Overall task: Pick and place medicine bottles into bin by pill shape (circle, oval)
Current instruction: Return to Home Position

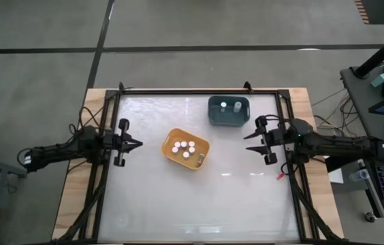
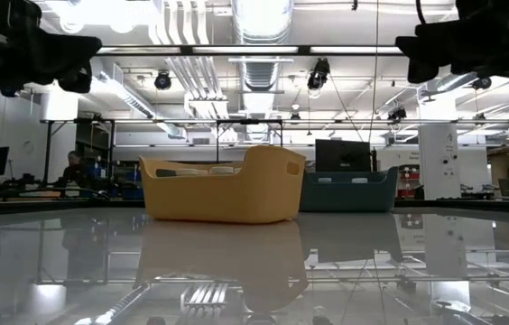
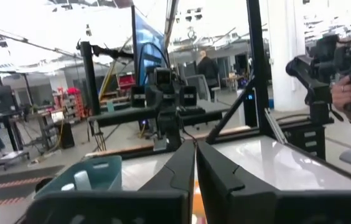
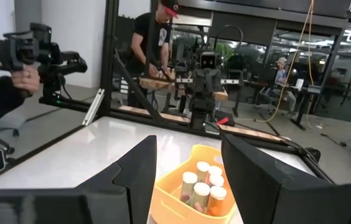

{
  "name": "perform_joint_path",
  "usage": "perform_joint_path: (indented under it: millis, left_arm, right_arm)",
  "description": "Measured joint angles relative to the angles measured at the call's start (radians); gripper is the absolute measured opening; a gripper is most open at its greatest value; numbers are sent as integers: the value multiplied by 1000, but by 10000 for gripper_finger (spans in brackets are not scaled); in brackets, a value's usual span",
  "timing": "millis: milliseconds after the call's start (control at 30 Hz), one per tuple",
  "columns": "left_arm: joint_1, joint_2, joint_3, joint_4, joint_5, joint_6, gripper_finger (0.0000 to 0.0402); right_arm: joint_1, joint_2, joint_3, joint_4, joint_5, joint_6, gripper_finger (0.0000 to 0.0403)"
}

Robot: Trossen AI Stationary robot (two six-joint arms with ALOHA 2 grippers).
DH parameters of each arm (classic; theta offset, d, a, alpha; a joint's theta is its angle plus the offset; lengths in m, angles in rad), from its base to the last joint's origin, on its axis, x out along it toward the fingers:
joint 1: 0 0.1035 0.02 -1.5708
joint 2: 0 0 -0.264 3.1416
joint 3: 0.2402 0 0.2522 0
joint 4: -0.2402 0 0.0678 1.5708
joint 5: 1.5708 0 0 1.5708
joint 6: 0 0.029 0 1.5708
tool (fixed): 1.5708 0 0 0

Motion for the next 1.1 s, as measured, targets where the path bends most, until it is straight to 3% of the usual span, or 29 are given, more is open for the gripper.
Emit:
perform_joint_path:
  millis: [467,733,1100]
  left_arm:
    - [0,-7,-6,3,4,1,0]
    - [0,-3,-7,3,6,5,0]
    - [1,20,-8,4,5,8,0]
  right_arm:
    - [0,-205,-96,-15,-4,29,173]
    - [0,-351,-99,-161,-23,64,172]
    - [0,-391,-114,-170,-64,98,117]
